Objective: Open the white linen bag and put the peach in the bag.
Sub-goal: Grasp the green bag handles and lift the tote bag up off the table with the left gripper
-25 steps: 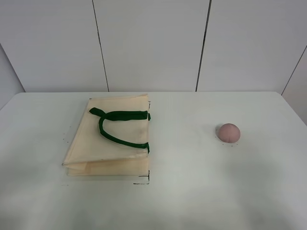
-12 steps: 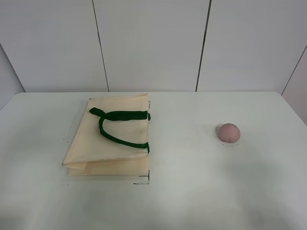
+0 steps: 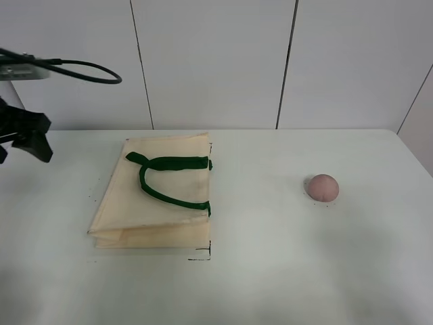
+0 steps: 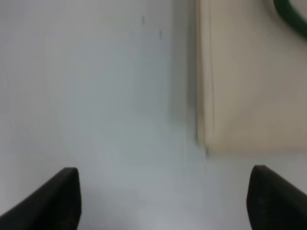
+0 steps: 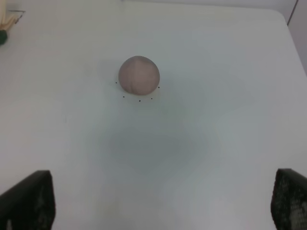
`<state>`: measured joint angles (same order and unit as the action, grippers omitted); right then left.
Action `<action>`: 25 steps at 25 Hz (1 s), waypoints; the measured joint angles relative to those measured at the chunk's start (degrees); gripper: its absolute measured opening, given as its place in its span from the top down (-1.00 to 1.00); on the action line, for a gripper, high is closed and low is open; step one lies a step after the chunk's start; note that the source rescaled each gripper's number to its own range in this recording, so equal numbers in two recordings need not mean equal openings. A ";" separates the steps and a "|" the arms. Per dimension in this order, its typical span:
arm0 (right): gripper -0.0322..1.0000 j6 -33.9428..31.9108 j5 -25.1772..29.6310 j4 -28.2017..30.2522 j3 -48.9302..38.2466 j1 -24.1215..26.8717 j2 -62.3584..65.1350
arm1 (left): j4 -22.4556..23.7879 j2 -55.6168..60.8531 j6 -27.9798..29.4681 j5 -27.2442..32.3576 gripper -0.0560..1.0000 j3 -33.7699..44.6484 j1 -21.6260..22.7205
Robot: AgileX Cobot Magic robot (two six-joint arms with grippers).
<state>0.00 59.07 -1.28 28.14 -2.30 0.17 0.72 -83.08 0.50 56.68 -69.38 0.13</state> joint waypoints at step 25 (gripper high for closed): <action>-1.00 0.00 0.00 0.00 0.00 0.00 0.00 | 0.33 -44.91 17.70 -0.40 -1.00 -33.80 -17.73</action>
<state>0.00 59.07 -1.28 28.14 -2.30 0.17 1.06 -128.00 18.20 56.27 -103.18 -17.60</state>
